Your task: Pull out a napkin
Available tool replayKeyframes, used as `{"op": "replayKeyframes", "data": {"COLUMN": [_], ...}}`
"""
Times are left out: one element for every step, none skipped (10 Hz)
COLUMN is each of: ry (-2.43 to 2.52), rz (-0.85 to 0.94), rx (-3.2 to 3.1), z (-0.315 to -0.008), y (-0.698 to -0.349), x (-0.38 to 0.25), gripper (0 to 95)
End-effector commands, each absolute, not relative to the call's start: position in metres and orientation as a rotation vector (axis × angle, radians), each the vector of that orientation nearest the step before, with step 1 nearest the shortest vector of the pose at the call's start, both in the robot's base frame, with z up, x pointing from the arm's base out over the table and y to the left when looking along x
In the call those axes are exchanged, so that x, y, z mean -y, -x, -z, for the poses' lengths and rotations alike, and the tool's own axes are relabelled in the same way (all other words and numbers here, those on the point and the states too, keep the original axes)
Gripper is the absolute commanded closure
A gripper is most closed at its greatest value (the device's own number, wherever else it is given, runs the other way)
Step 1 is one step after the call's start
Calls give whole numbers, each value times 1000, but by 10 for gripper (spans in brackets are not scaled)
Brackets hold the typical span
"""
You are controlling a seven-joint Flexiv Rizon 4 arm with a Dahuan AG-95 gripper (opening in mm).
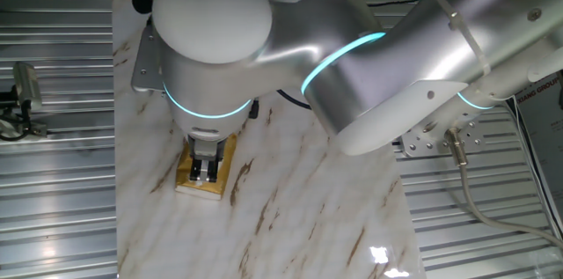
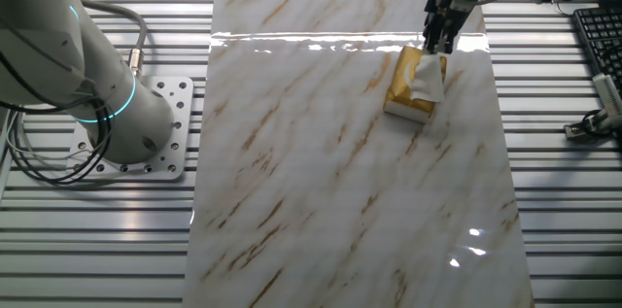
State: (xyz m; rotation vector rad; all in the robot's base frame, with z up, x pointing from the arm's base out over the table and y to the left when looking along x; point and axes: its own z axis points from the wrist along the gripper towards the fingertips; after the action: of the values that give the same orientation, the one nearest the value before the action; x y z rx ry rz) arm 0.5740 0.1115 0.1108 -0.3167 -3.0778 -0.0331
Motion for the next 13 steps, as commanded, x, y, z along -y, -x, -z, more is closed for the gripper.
{"op": "replayKeyframes", "data": {"ry": [316, 317, 309, 299, 296, 298, 299, 299, 295, 296, 299, 304, 312], "rz": [34, 31, 31, 34, 36, 42, 40, 40, 40, 40, 39, 33, 31], "rx": [3065, 3063, 3062, 3058, 3056, 3052, 3048, 3044, 3038, 3037, 3035, 3036, 3034], "z": [-111, -111, -111, -111, -111, -110, -110, -110, -110, -110, -111, -110, -110], "y": [-574, -574, -574, -574, -574, -574, -574, -574, -574, -574, -574, -574, -574], "x": [-112, -112, -112, -112, -112, -112, -112, -112, -112, -112, -112, -112, -112], "gripper": [950, 950, 760, 380, 190, 190, 0, 0, 0, 0, 0, 0, 0]}}
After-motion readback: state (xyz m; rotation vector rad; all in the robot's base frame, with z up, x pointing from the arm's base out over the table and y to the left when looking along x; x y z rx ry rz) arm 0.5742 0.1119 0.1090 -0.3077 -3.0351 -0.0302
